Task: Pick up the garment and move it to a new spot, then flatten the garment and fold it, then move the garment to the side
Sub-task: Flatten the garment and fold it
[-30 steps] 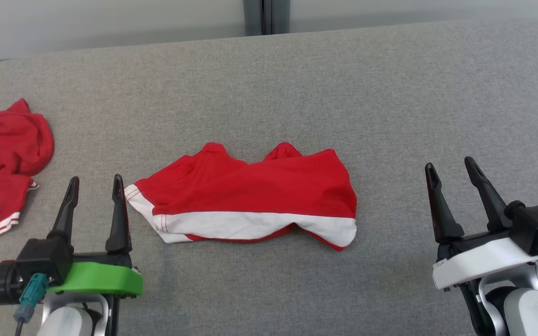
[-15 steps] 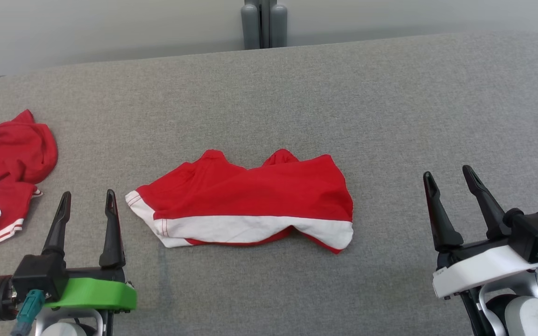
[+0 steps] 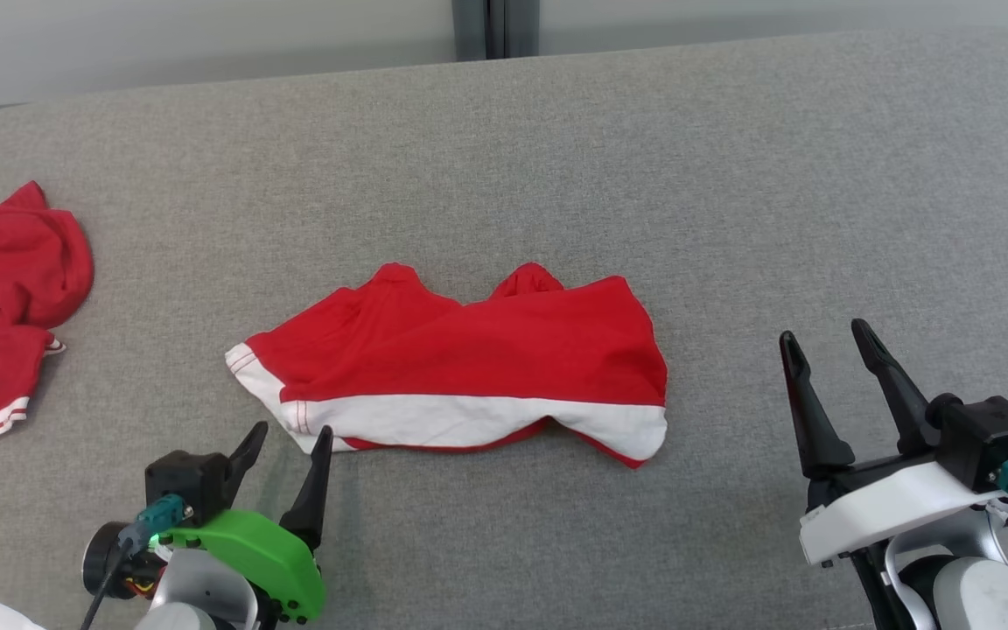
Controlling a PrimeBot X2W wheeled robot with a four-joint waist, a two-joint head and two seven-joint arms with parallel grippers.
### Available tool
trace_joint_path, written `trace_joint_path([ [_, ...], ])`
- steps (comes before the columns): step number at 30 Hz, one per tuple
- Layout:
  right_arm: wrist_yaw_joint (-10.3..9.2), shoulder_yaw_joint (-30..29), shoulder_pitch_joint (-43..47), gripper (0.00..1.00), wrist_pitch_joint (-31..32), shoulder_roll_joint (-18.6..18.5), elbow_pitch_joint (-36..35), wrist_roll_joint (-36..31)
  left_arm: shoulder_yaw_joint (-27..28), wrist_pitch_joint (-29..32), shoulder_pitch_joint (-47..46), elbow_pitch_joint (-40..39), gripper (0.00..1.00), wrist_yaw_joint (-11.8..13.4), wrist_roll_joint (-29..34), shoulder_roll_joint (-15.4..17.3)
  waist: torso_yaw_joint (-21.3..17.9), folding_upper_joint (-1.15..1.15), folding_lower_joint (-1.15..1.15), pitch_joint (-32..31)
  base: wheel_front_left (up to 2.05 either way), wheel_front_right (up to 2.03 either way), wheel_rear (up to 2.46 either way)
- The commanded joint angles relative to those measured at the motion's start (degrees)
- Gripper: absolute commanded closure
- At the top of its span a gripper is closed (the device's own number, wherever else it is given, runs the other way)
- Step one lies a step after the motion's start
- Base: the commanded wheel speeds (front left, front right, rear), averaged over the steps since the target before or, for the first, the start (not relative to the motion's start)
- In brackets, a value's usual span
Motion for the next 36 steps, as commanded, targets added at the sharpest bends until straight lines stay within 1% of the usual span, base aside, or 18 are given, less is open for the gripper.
trace_joint_path([
  [1, 0.00, 0.18, -0.43, 0.00, -0.29, -0.07, 0.44, 0.36, 0.20, 0.16, -1.71, 1.12, 0.00, -0.60, -0.46, 0.11, -0.33, 0.00, 0.00, 0.86, 0.00, 0.00, 0.00],
  [6, 0.00, 1.58, -0.43, 0.00, -0.42, -0.23, 2.13, 0.65, 0.28, 0.19, -4.13, 4.90, 0.00, -2.79, -2.25, -0.29, -0.72, 0.00, 0.00, 1.93, 0.00, 0.00, 0.00],
  [7, 0.00, 2.17, -0.43, 0.00, -0.33, -0.27, 2.66, 0.89, 0.19, 0.46, -4.68, 5.44, 0.75, -3.33, -2.57, -0.21, -0.81, 0.00, 0.00, 2.15, 0.00, 0.00, 0.00],
  [8, 0.00, 2.80, -0.33, 0.00, -0.09, -0.29, 3.19, 1.12, 0.08, 0.80, -4.96, 5.83, 1.00, -3.64, -2.89, -0.30, -0.86, 0.00, 0.00, 2.30, 0.00, 0.00, 0.00],
  [13, 0.00, 8.36, 0.26, 0.00, 0.52, -0.47, 6.35, 2.95, 0.31, 0.19, -6.18, 7.38, 1.00, -4.42, -3.40, -0.28, -0.63, 0.00, 0.00, 3.30, 0.00, 0.00, 0.00],
  [18, 0.01, 12.57, -1.40, 0.00, 0.65, -0.43, 10.59, 4.80, 0.20, -0.53, -7.07, 8.05, 1.00, -4.07, -3.25, -0.76, 0.10, 0.00, 0.00, 4.13, 0.00, 0.00, 0.00],
  [23, 0.00, 14.42, -3.77, 0.00, 0.19, -0.57, 15.20, 5.99, -0.01, -1.44, -8.17, 8.47, 1.00, -4.41, -2.93, -0.95, 0.96, 0.00, 0.00, 4.95, 0.00, 0.00, 0.00],
  [27, 0.00, 14.82, -5.81, 0.00, -0.57, -0.27, 18.57, 7.00, -0.12, -2.02, -8.84, 8.34, 1.00, -4.06, -2.60, -1.28, 1.50, 0.00, 0.00, 5.53, 0.00, 0.00, 0.00],
  [28, 0.00, 14.88, -6.43, 0.15, -0.79, -0.21, 19.37, 7.16, -0.08, -2.20, -8.98, 8.27, 1.00, -3.95, -2.56, -1.31, 1.56, 0.00, 0.00, 5.69, 0.00, 0.00, 0.00],
  [29, 0.00, 15.09, -6.92, 0.25, -0.87, -0.20, 20.05, 7.44, -0.09, -2.38, -9.09, 8.25, 1.00, -3.88, -2.54, -1.35, 1.61, 0.00, 0.00, 5.83, 0.00, 0.00, 0.00],
  [31, 0.00, 15.62, -7.86, 1.00, -1.00, -0.27, 21.26, 7.84, -0.08, -2.91, -9.36, 8.08, 1.00, -3.87, -2.49, -1.41, 1.71, 0.00, 0.00, 6.09, 0.00, 0.00, 0.00],
  [36, 0.00, 16.14, -9.04, 1.00, -3.13, -0.94, 21.13, 8.25, 0.27, -5.42, -9.15, 6.81, 1.00, -2.85, -1.53, -1.26, 1.83, 0.00, 0.00, 6.06, 0.00, 0.00, 0.00],
])
